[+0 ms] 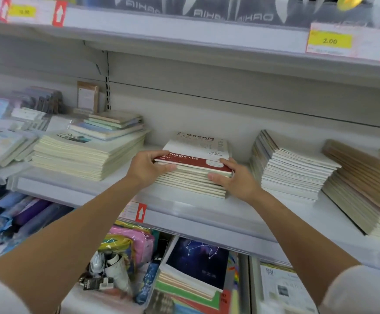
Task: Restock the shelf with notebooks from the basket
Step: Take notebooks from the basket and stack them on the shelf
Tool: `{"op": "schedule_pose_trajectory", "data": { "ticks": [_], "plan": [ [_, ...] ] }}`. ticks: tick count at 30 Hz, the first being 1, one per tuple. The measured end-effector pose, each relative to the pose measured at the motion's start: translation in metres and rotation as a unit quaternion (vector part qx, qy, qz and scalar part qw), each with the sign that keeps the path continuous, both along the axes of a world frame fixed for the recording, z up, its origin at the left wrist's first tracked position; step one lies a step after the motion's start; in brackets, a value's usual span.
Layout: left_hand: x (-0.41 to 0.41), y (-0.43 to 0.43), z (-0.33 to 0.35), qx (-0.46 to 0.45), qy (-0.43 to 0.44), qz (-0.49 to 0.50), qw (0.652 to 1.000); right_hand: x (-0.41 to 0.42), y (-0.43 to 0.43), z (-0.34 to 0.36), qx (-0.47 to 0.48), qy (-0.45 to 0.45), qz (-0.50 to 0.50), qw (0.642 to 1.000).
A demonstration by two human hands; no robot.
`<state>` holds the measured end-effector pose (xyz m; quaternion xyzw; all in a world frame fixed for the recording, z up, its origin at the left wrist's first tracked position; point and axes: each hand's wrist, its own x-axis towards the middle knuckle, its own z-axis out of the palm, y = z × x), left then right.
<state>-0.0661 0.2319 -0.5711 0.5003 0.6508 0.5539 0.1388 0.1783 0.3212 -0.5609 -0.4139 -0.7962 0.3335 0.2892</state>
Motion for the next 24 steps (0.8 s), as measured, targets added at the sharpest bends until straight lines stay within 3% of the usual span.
{"op": "schedule_pose_trajectory", "data": {
  "ticks": [6,11,15,19,24],
  "plan": [
    [-0.002,0.003,-0.001,-0.008,0.007,-0.005,1.0,-0.003,0.004,-0.001,-0.027,0.036,0.007,0.999],
    [-0.002,0.006,-0.003,-0.022,-0.021,-0.022,0.999,-0.005,0.004,-0.002,-0.119,0.142,0.016,0.983],
    [-0.001,0.014,-0.006,-0.009,0.023,-0.03,0.999,-0.011,0.004,-0.004,-0.121,0.16,0.001,0.98],
    [-0.006,0.02,-0.008,-0.019,-0.021,-0.043,0.999,-0.017,0.004,-0.005,-0.123,0.149,-0.018,0.981],
    [-0.011,0.015,-0.006,-0.035,-0.013,-0.082,0.996,-0.011,0.005,0.0,-0.09,0.086,0.019,0.992]
  ]
}}
